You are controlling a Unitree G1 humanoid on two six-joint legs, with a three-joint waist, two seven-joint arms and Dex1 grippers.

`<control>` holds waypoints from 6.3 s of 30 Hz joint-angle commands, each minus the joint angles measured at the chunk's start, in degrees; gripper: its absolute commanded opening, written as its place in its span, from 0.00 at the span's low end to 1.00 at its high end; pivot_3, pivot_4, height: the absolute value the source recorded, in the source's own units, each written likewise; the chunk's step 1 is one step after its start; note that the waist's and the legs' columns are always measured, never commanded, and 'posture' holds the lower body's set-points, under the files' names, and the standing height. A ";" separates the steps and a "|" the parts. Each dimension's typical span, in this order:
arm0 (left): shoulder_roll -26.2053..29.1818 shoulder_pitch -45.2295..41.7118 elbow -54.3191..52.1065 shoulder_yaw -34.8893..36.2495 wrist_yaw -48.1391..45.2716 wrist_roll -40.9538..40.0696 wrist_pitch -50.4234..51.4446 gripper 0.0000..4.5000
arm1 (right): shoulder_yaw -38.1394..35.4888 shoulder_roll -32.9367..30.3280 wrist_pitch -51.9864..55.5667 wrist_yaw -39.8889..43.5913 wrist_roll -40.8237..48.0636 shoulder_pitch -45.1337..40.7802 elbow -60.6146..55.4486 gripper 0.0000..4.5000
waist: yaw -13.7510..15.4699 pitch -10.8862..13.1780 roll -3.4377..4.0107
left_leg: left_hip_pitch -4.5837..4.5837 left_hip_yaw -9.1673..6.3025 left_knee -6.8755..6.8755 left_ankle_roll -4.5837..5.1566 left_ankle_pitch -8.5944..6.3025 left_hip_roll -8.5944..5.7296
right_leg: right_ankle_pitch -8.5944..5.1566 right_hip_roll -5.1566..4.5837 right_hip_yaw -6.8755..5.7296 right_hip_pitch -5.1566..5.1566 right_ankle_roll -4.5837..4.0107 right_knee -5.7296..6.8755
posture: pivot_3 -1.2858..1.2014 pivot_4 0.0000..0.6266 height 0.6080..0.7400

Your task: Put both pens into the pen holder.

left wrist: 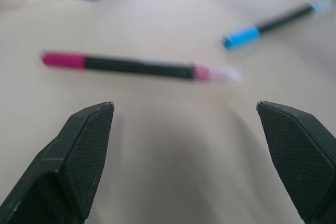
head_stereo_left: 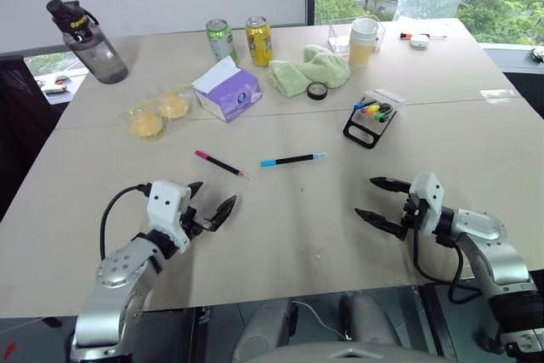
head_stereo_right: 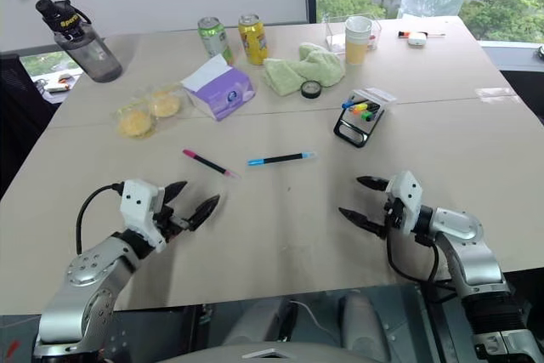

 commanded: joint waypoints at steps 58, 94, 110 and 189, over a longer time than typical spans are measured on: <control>-30.49 -28.04 3.96 4.48 28.46 7.38 21.92 0.02 | 0.65 1.90 10.89 -4.37 5.72 -6.83 -13.06 1.00 | 0.60 -0.24 -0.02 | -0.08 0.04 0.36 -0.02 0.01 -0.10 | 0.07 -0.01 -0.12 0.01 0.13 0.25 | 0.52 0.24 1.00; -18.78 -25.59 -1.47 -6.45 -11.97 -38.72 15.72 0.00 | -4.24 10.14 57.40 -37.97 50.64 -24.60 -23.72 0.20 | -1.46 -0.02 -0.33 | -0.37 -0.09 0.34 0.03 0.00 -0.09 | 0.09 -0.01 -0.09 -0.18 0.11 0.00 | 0.52 0.24 1.00; -12.02 -22.45 -0.91 -4.70 -9.46 -33.33 11.49 0.84 | 6.22 2.49 32.73 -27.93 18.52 -23.53 -20.83 0.00 | -1.60 -0.02 -0.31 | -0.35 -0.04 0.31 0.03 0.00 -0.08 | 0.09 0.02 -0.08 -0.20 0.11 0.00 | 0.52 0.24 1.00; 4.89 -40.88 49.72 -25.05 -32.10 13.82 -19.58 0.88 | -1.25 -5.51 12.48 -7.69 9.37 -6.19 -17.80 1.00 | -1.59 0.19 -0.16 | -0.45 -0.17 0.26 0.05 -0.01 -0.10 | 0.14 -0.03 -0.15 -0.21 0.16 -0.19 | 0.52 0.24 1.00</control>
